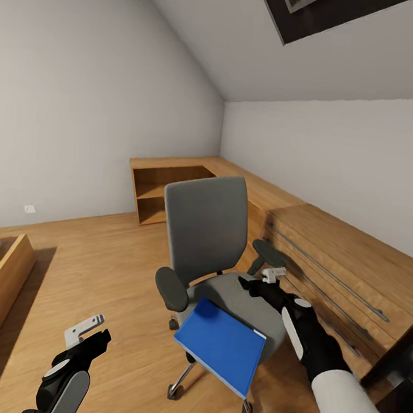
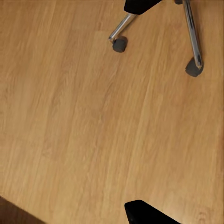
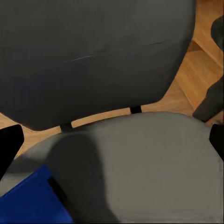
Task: In the bedroom, organize the workspace by keeping the computer under the desk, ensuring the monitor is on the desk, placing the keyboard on the desk next to the monitor, placing the mouse on the desk next to the keyboard, moving the folder from the swivel chair onto the desk next to the mouse, stacking the notebook on top of the folder with the pen on top of the notebook, and positioning the swivel chair next to the desk.
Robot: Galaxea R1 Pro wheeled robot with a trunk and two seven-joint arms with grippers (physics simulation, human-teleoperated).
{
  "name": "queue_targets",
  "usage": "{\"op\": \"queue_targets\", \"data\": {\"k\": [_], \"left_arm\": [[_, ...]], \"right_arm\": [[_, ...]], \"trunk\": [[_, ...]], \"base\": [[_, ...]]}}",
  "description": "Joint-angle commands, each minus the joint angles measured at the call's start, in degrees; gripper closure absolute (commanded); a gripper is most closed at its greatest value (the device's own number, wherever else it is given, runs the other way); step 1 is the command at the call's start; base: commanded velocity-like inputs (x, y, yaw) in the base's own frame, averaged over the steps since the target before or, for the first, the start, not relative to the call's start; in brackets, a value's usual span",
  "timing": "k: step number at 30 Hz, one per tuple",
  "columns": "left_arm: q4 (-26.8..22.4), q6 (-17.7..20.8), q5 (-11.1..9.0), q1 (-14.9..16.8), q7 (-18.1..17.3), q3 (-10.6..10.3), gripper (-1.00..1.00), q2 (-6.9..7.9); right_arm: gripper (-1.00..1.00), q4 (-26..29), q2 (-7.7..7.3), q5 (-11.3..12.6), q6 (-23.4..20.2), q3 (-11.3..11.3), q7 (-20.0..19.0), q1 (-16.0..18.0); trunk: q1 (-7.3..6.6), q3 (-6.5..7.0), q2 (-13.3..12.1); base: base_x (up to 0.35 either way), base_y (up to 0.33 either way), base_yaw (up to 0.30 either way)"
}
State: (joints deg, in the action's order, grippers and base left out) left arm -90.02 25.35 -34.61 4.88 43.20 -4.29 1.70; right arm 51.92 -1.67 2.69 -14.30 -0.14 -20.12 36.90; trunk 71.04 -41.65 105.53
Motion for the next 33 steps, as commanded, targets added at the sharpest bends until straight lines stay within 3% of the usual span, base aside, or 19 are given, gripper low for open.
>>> {"op": "queue_targets", "data": {"k": [1, 2, 4, 6, 15, 22, 24, 25, 27, 28, 33], "left_arm": [[-0.1, 0.1, -0.4, 0.0, 0.5, -0.1, -1.0, 0.06], [-0.1, 0.1, -0.4, 0.0, 0.5, -0.2, -1.0, 0.06], [-0.1, 0.1, -0.4, 0.0, 0.5, -0.2, -1.0, 0.04], [-0.1, 0.2, -0.4, 0.0, 0.5, -0.1, -1.0, 0.05], [-0.1, 0.1, -0.3, 0.0, 0.4, -0.2, -1.0, 0.06], [-0.1, 0.1, -0.3, 0.0, 0.3, -0.1, -1.0, 0.06], [-0.1, 0.1, -0.3, 0.0, 0.3, -0.1, -1.0, 0.06], [-0.1, 0.0, -0.3, 0.0, 0.3, -0.2, -1.0, 0.06], [-0.1, 0.0, -0.3, 0.0, 0.3, -0.2, -1.0, 0.06], [-0.1, 0.0, -0.3, 0.0, 0.3, -0.2, -1.0, 0.06], [-0.1, 0.0, -0.3, 0.0, 0.3, -0.2, -1.0, 0.06]], "right_arm": [[-1.0, 9.8, 0.22, 0.5, -4.0, 1.0, 2.0, -5.3], [-1.0, 17.9, 0.79, 0.8, -7.5, 2.1, 4.8, -9.8], [-1.0, 24.1, 1.83, 1.3, -10.5, 3.1, 7.8, -13.1], [-1.0, 31.9, 4.85, 4.3, -16.0, 5.2, 15.7, -17.4], [-1.0, 34.9, 5.94, 10.5, -17.1, 6.8, 19.9, -19.1], [-1.0, 35.6, 6.45, 12.0, -17.1, 6.6, 19.9, -19.2], [-1.0, 35.9, 6.28, 14.6, -17.1, 6.9, 20.0, -19.2], [-1.0, 36.0, 6.13, 17.0, -17.2, 7.2, 20.0, -19.2], [-1.0, 35.9, 6.14, 17.2, -17.2, 7.3, 20.0, -19.2], [-1.0, 35.6, 6.19, 19.0, -17.2, 9.0, 20.0, -19.2], [-1.0, 35.6, 6.16, 19.7, -17.2, 9.5, 20.0, -19.2]], "trunk": [[-0.23, 0.13, -0.4], [-0.45, 0.31, -0.8], [-0.45, 0.31, -0.8], [-0.45, 0.31, -0.8], [-0.45, 0.31, -0.8], [-0.45, 0.31, -0.8], [-0.45, 0.31, -0.8], [-0.45, 0.31, -0.8], [-0.45, 0.33, -0.8], [-0.45, 0.34, -0.8], [-0.45, 0.35, -0.8]], "base": [[0.0, 0.0, 0.0], [0.0, 0.0, 0.0], [0.0, 0.0, 0.0], [0.0, 0.0, 0.0], [0.0, 0.0, 0.0], [0.0, 0.0, -0.009], [0.0, 0.009, -0.012], [0.0, 0.236, -0.015], [0.0, 0.263, -0.102], [-0.095, 0.297, -0.282], [-0.123, 0.294, -0.172]]}}
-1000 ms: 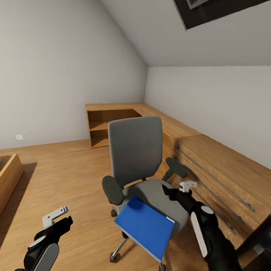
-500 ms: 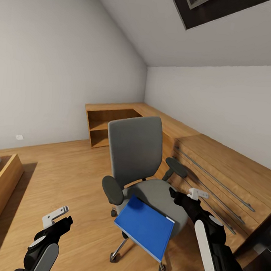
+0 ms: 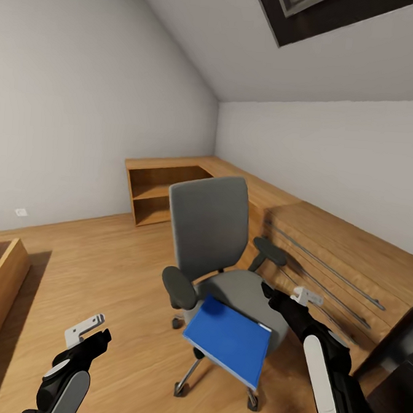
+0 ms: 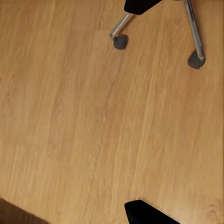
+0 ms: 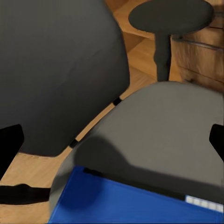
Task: In the bedroom, organize the workspace by keeping the computer under the desk, ensuring the monitor is on the desk, placing the keyboard on the desk next to the monitor, placing the mouse on the desk next to the keyboard, moving the folder from the swivel chair onto the desk next to the mouse, stacking the notebook on top of the folder with the pen on top of the notebook, and positioning the swivel chair next to the desk.
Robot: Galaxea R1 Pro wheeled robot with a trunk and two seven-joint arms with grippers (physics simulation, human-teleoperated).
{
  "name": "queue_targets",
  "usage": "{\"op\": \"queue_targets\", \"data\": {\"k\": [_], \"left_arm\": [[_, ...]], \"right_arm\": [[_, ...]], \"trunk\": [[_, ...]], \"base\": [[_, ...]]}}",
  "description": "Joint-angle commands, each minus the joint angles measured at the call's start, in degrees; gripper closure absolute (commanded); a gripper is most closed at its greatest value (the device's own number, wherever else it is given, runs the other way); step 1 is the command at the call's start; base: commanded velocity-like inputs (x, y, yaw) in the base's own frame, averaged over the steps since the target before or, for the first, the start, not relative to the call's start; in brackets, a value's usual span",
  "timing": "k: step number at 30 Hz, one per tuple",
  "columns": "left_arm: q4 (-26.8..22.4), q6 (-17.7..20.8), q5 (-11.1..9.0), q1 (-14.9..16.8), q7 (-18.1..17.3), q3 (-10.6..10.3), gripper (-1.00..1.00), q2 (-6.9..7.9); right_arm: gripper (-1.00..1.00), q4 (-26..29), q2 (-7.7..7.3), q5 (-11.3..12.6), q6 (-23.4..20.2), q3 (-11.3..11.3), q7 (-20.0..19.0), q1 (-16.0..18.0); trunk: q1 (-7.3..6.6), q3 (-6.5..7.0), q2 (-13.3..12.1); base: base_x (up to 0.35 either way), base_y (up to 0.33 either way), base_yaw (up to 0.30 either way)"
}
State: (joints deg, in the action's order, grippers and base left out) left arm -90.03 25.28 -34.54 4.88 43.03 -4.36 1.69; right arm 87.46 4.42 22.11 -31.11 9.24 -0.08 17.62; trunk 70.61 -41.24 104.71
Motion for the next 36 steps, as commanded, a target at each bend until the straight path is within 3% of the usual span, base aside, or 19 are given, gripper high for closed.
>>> {"op": "queue_targets", "data": {"k": [1, 8, 10, 16, 21, 23, 24, 29, 30, 35, 36], "left_arm": [[-0.1, 0.1, -0.4, 0.0, 0.5, -0.1, -1.0, 0.07], [-0.1, 0.1, -0.4, 0.0, 0.5, -0.1, -1.0, 0.07], [-0.1, 0.3, -0.5, 0.0, 0.6, -0.1, -1.0, 0.07], [-1.0, 0.3, -0.6, 0.0, 0.7, 0.0, -1.0, 0.07], [-1.3, 0.4, -0.6, 0.0, 0.7, 0.0, -1.0, 0.07], [-1.3, 0.4, -0.6, 0.0, 0.7, 0.0, -1.0, 0.07], [-1.4, 0.4, -0.6, 0.0, 0.8, 0.0, -1.0, 0.07], [-1.4, 0.4, -0.6, 0.0, 0.8, 0.0, -1.0, 0.07], [-1.3, 0.4, -0.6, 0.0, 0.8, 0.0, -1.0, 0.07], [-1.3, 0.3, -0.6, 0.0, 0.8, 0.0, -1.0, 0.07], [-1.3, 0.3, -0.6, 0.0, 0.7, 0.1, -1.0, 0.04]], "right_arm": [[-1.0, 0.1, 0.07, 0.4, -0.4, 0.2, 0.0, 0.0], [-1.0, 0.0, 0.09, 0.5, -0.4, 1.9, 0.0, 0.0], [-1.0, -1.4, 0.11, 0.6, -0.3, 3.1, 0.0, 0.0], [-1.0, -6.6, -0.01, 0.5, -0.2, 3.4, 0.6, 0.0], [-1.0, -8.1, -0.16, 0.9, -0.3, 5.0, 0.5, 0.0], [-1.0, -8.3, -0.18, 2.8, -0.4, 7.3, 0.4, 0.0], [-1.0, -8.3, -0.19, 5.0, -0.5, 8.9, 0.4, 0.0], [-1.0, -8.6, -0.83, 13.6, -0.7, 11.7, 0.4, 0.0], [-1.0, -8.7, -1.58, 16.3, -0.7, 12.2, 0.4, 0.0], [-1.0, -10.4, -4.63, 23.9, -0.9, 12.9, 0.4, 0.0], [-1.0, -11.7, -5.58, 26.8, -1.0, 13.0, 0.4, 0.0]], "trunk": [[-0.02, -0.06, 0.0], [-0.02, -0.05, 0.0], [-0.02, -0.05, 0.0], [-0.02, -0.05, 0.0], [1.08, -0.95, 2.0], [1.52, -1.31, 2.8], [1.74, -1.49, 3.2], [2.84, -2.39, 5.2], [3.06, -2.57, 5.6], [4.15, -3.46, 7.7], [4.37, -3.64, 8.1]], "base": [[-0.141, 0.287, -0.061], [-0.176, 0.255, -0.017], [-0.313, 0.026, 0.0], [-0.063, 0.001, 0.0], [-0.009, 0.0, 0.0], [-0.002, 0.0, 0.0], [-0.001, 0.0, 0.0], [0.0, 0.0, 0.0], [0.0, 0.0, 0.0], [0.0, 0.0, 0.0], [0.0, 0.0, 0.0]]}}
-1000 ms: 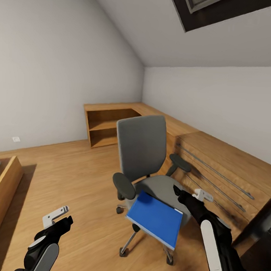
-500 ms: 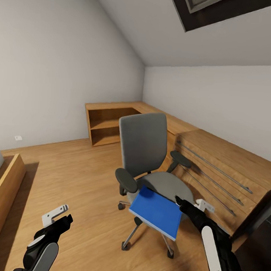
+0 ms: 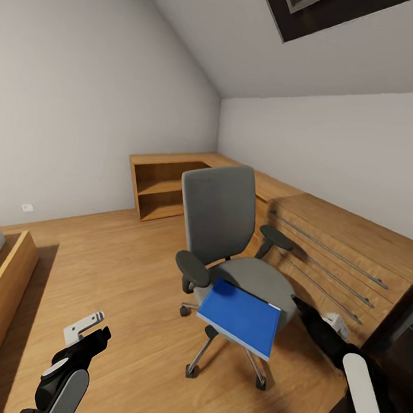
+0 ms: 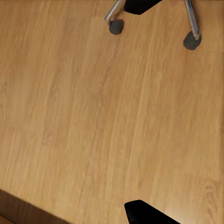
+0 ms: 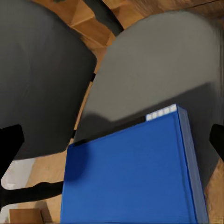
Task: In the bedroom, organize the workspace by keeping the computer under the desk, ensuring the monitor is on the desk, placing the keyboard on the desk next to the monitor, placing the mouse on the desk next to the keyboard, moving the folder from the swivel chair onto the desk next to the mouse, stacking the notebook on top of the folder with the pen on top of the notebook, and positioning the swivel chair next to the desk.
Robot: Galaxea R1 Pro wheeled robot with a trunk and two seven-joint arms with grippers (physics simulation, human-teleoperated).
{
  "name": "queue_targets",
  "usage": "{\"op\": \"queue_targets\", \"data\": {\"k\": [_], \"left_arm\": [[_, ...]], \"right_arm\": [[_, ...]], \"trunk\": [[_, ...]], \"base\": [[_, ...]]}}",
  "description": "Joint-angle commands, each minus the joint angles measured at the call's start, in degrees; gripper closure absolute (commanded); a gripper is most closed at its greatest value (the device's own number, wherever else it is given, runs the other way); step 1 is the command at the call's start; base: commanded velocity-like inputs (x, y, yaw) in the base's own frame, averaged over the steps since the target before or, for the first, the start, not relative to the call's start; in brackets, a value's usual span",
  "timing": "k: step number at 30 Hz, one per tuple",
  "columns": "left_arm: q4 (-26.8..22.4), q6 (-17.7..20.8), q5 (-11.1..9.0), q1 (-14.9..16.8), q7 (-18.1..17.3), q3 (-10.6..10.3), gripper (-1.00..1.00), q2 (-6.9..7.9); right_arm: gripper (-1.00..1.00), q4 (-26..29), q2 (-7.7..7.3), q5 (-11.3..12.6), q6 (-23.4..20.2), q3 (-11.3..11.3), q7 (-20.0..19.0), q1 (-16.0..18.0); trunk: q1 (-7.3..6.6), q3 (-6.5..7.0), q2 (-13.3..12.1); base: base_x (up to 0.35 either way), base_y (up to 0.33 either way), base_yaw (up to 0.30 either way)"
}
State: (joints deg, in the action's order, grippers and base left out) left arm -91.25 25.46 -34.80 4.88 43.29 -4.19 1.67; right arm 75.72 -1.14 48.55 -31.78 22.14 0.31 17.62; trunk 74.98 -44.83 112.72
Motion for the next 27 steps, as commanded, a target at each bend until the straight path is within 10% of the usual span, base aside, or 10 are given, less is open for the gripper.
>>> {"op": "queue_targets", "data": {"k": [1, 2, 7, 14, 27], "left_arm": [[-0.1, 0.1, -0.4, 0.0, 0.5, -0.2, -1.0, 0.04], [-0.1, 0.2, -0.4, 0.0, 0.5, -0.2, -1.0, 0.02], [0.0, 0.2, -0.4, 0.0, 0.6, -0.2, -1.0, 0.0], [0.2, 0.2, -0.4, 0.0, 0.6, -0.2, -1.0, 0.0], [0.2, 0.1, -0.4, 0.0, 0.6, -0.2, -1.0, 0.0]], "right_arm": [[-1.0, -1.8, -1.02, 3.6, -0.4, 0.1, 0.0, 0.0], [-1.0, -5.6, -3.15, 9.9, -0.4, 0.0, 0.0, 0.0], [-1.0, -10.6, -5.98, 19.0, -1.2, 0.1, -2.2, 0.0], [-1.0, -15.4, -6.81, 21.7, -6.8, 0.3, -11.3, 0.0], [-1.0, -20.2, -9.3, 27.1, -8.9, 0.2, -13.5, 0.1]], "trunk": [[0.22, -0.24, 0.4], [0.44, -0.42, 0.8], [1.54, -1.32, 2.8], [3.07, -2.57, 5.7], [5.93, -4.91, 10.9]], "base": [[0.0, 0.0, 0.0], [0.0, 0.0, 0.0], [0.0, 0.0, 0.0], [0.0, 0.0, 0.0], [0.0, 0.0, 0.0]]}}
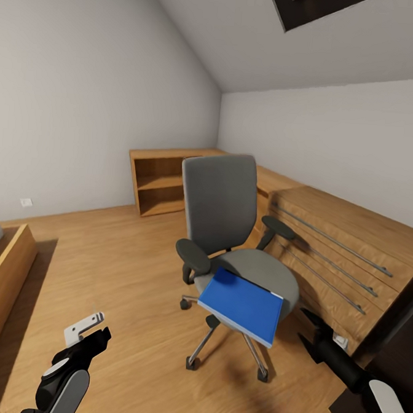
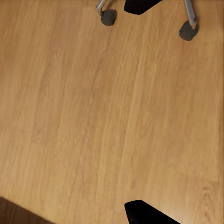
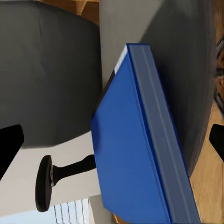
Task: In the bedroom, organize the workspace by keeping the computer under the desk, ensuring the monitor is on the desk, placing the keyboard on the desk next to the monitor, placing the mouse on the desk next to the keyboard, moving the folder from the swivel chair onto the desk next to the mouse, stacking the notebook on top of the folder with the pen on top of the notebook, and positioning the swivel chair next to the desk.
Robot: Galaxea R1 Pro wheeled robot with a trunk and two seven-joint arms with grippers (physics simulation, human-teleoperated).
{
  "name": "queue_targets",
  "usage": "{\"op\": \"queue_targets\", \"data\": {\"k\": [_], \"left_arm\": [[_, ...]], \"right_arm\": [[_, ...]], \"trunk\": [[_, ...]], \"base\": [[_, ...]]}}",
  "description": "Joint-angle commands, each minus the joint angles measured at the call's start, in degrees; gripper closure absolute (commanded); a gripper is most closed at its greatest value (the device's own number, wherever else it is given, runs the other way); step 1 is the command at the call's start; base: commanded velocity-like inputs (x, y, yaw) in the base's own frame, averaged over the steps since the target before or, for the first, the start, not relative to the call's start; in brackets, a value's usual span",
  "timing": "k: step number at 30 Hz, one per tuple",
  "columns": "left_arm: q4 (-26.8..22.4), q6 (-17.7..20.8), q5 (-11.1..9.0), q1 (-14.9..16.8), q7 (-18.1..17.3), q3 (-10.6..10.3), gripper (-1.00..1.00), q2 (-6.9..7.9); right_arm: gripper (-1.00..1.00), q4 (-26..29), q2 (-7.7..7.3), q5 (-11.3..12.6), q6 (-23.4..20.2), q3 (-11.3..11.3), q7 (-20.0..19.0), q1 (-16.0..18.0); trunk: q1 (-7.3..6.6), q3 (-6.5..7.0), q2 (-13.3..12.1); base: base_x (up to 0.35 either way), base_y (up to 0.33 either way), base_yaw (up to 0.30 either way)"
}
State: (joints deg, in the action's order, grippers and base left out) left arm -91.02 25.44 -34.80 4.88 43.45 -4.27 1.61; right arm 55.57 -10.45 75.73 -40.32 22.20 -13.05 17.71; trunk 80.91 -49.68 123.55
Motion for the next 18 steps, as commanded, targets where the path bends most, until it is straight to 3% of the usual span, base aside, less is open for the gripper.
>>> {"op": "queue_targets", "data": {"k": [1, 10, 18], "left_arm": [[-0.1, 0.1, -0.4, 0.0, 0.5, -0.1, -1.0, 0.06], [-0.1, 0.1, -0.4, 0.0, 0.5, -0.1, -1.0, 0.01], [-0.1, 0.2, -0.4, 0.0, 0.5, -0.1, -1.0, 0.05]], "right_arm": [[-1.0, -0.1, -0.16, -0.1, -0.3, 0.1, -0.2, 0.0], [-1.0, -0.3, -0.37, -0.1, -0.2, 0.1, -0.1, 0.0], [-1.0, -3.2, 0.3, -0.4, 0.1, -1.3, -0.2, 0.2]], "trunk": [[0.22, -0.24, 0.4], [2.19, -1.85, 4.0], [2.19, -1.85, 4.0]], "base": [[0.0, 0.0, 0.0], [0.0, 0.0, 0.0], [0.0, 0.0, 0.0]]}}
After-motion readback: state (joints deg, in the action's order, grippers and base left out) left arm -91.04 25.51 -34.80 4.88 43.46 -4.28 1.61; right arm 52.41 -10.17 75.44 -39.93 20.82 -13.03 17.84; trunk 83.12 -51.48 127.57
